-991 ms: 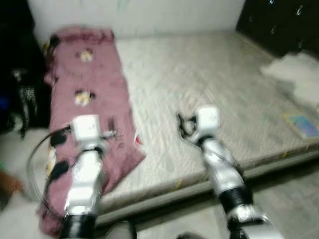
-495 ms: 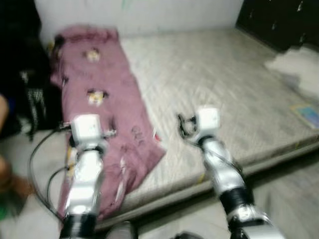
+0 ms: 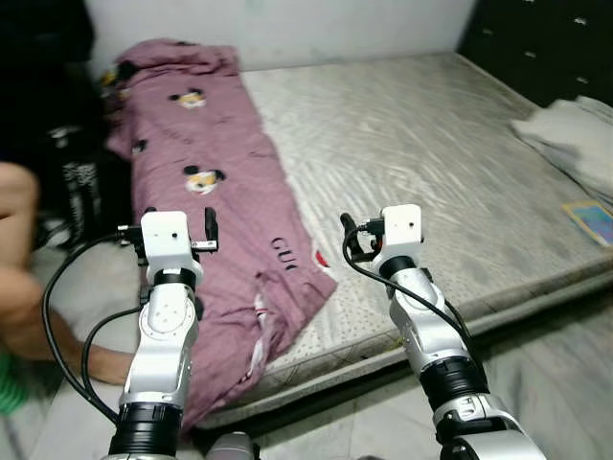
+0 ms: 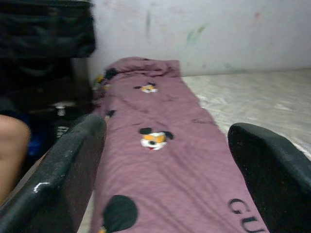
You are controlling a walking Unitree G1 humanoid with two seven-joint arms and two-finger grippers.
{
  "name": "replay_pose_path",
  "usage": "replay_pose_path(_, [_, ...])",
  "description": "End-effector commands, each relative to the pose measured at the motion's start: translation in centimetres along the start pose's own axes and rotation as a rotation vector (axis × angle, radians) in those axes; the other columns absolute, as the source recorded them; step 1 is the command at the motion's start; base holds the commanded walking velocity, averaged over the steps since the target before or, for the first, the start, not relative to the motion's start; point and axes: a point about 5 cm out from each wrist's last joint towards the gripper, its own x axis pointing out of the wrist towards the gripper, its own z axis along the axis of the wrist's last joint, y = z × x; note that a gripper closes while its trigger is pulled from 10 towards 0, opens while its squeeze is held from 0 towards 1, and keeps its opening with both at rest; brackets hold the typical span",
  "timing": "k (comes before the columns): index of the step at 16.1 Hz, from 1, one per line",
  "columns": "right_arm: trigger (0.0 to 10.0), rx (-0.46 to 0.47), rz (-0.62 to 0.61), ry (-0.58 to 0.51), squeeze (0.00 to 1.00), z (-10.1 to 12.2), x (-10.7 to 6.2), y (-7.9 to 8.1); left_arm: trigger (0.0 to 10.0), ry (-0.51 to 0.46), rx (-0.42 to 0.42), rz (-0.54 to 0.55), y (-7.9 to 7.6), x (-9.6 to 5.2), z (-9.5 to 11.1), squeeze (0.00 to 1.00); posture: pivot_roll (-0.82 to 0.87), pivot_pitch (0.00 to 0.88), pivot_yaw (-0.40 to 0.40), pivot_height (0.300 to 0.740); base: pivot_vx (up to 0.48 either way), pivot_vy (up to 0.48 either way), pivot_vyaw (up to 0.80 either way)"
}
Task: Clean up the room
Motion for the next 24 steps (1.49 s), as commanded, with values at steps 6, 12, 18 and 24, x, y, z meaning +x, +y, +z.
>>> replay_pose_path(6, [10.0, -0.029, 0.009, -0.027, 0.0, 0.4, -0.4, 0.0, 10.0, 0.022, -0.016, 0.014, 0.0, -0.1, -0.4, 0.0, 0.1, 0.0, -0.038, 0.74, 0.0, 0.0, 0.79])
replay_pose_path(12, [10.0, -0.064, 0.038, -0.02, 0.0, 0.0, -1.4, 0.4, 10.0, 0.048, 0.007, 0.021, 0.2, -1.2, -1.3, 0.0, 0.09, 0.02, -0.051, 0.74, 0.0, 0.0, 0.77])
replay_pose_path(18, [10.0, -0.051, 0.064, -0.009, 0.0, -0.2, -2.0, 1.1, 10.0, 0.071, -0.025, -0.007, -0.4, -1.5, -1.4, 0.0, 0.09, 0.05, -0.044, 0.74, 0.0, 0.0, 0.72])
replay_pose_path(24, [10.0, -0.028, 0.049, -0.002, 0.0, -0.2, -2.2, 1.1, 10.0, 0.078, -0.017, -0.025, -0.7, -1.5, -1.4, 0.0, 0.09, 0.052, -0.041, 0.74, 0.0, 0.0, 0.07])
